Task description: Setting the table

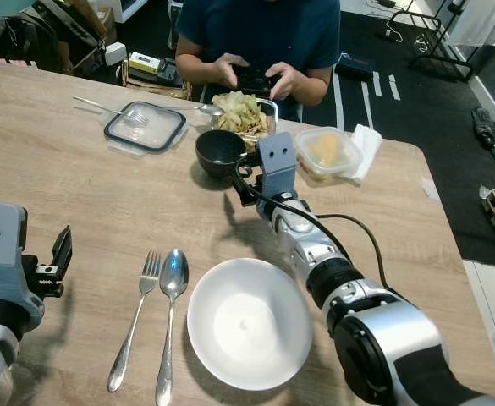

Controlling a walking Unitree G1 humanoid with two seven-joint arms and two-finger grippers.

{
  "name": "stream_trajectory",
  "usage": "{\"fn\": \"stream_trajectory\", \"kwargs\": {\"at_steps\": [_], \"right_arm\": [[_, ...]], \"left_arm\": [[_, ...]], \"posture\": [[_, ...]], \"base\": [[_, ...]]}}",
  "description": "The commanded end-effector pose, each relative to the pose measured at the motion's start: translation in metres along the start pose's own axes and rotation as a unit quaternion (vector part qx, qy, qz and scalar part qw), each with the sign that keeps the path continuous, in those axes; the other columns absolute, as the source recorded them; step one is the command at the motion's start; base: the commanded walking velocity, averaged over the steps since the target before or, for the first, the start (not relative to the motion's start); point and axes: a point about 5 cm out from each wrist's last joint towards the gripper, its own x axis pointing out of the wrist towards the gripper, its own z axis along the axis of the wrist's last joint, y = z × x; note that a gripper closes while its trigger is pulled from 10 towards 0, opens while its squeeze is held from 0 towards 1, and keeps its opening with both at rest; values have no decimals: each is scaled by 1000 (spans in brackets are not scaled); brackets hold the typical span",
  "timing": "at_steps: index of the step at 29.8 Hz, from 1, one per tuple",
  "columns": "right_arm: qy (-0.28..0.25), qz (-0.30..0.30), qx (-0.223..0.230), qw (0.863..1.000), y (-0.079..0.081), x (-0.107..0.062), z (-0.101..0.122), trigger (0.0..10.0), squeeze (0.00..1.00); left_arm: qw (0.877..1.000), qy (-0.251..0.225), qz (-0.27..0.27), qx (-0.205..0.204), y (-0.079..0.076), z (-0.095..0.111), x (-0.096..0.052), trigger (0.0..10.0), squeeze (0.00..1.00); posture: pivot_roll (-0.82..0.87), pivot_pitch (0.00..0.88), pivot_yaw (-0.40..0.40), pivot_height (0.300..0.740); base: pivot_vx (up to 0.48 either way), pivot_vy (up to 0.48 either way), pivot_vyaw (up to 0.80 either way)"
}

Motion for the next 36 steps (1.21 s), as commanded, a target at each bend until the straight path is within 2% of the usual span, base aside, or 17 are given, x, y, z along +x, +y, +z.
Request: {"fn": "stream_trajectory", "kwargs": {"at_steps": [1, 14, 20, 21, 22, 23, 24, 25, 35, 36], "right_arm": [[17, 0, -7, 1000, 2, -1, -6, 10000, 0], [34, -8, -14, 999, 5, -2, -11, 10000, 0], [39, -8, -14, 999, 9, -2, -12, 10000, 0], [41, -8, -12, 999, 10, -2, -12, 8431, 0], [41, -9, -10, 999, 10, -2, -13, 8431, 0], [42, -9, -7, 999, 10, -2, -13, 5922, 0], [41, -10, -4, 999, 11, -2, -12, 4392, 0], [41, -10, 0, 999, 11, -2, -12, 3686, 0], [35, -17, 15, 999, 12, 0, -8, 3490, 0], [34, -15, 15, 999, 13, 0, -7, 2980, 0]], "left_arm": [[1000, 10, 4, 0, 1, -2, -3, 10000, 0], [1000, 4, 11, 8, 5, 6, -16, 10000, 0], [1000, 1, 15, 9, 7, 9, -17, 10000, 0], [1000, 1, 15, 10, 7, 9, -17, 10000, 0], [1000, 1, 15, 10, 7, 9, -17, 10000, 0], [1000, 2, 15, 10, 7, 9, -17, 10000, 0], [1000, 2, 15, 10, 7, 9, -17, 10000, 0], [1000, 2, 16, 10, 7, 9, -17, 10000, 0], [1000, 5, 17, 9, 7, 9, -17, 10000, 0], [1000, 5, 18, 8, 7, 9, -17, 10000, 0]], "posture": [[484, 159, -46, 740], [518, 183, -51, 740], [526, 186, -51, 740], [527, 186, -51, 740], [527, 186, -51, 740], [527, 188, -51, 740], [527, 187, -52, 740], [527, 187, -52, 740], [532, 182, -53, 740], [531, 181, -54, 740]], "base": [[0, 0, 0], [0, 0, 0], [0, 0, 0], [0, 0, 0], [0, 0, 0], [0, 0, 0], [0, 0, 0], [0, 0, 0], [0, 0, 0], [0, 0, 0]]}}
